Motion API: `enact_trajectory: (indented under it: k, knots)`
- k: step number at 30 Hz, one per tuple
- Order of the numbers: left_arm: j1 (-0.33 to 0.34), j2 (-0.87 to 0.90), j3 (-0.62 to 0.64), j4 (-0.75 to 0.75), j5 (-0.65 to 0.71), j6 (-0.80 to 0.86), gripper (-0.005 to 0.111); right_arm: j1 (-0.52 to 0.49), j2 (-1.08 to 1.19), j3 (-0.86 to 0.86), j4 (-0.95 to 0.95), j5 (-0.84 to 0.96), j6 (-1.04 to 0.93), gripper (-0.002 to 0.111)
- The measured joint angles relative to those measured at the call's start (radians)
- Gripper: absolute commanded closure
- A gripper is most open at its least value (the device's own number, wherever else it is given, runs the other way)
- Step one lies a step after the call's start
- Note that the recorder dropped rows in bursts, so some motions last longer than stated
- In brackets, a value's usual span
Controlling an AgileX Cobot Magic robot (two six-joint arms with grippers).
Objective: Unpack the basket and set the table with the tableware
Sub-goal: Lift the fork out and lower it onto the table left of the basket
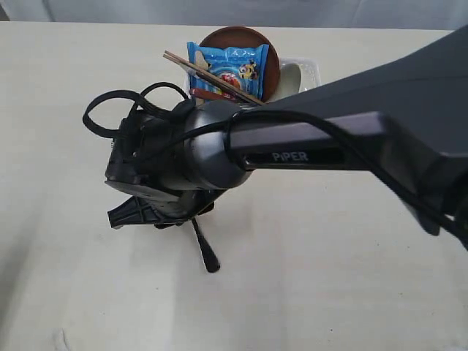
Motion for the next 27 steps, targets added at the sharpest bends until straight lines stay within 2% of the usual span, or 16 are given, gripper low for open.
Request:
enact_trajectory:
  k: [10, 15, 19, 27]
  knots:
    - [0.000, 0.000, 0.000, 0.000, 0.000, 0.000, 0.107, -0.003, -0.006, -0.023, 0.020, 0.043, -0.086, 0.069]
    - [0.000, 0.000, 0.000, 0.000, 0.000, 0.000, 0.107, -0.073, -0.012, -0.075, 0.181, 0.060, -0.219, 0.069]
    - [0.000, 0.000, 0.000, 0.000, 0.000, 0.000, 0.107, -0.139, -0.012, -0.079, 0.366, 0.050, -0.401, 0.069]
    - [0.000, 0.000, 0.000, 0.000, 0.000, 0.000, 0.107, -0.150, 0.016, -0.079, 0.367, 0.034, -0.494, 0.069]
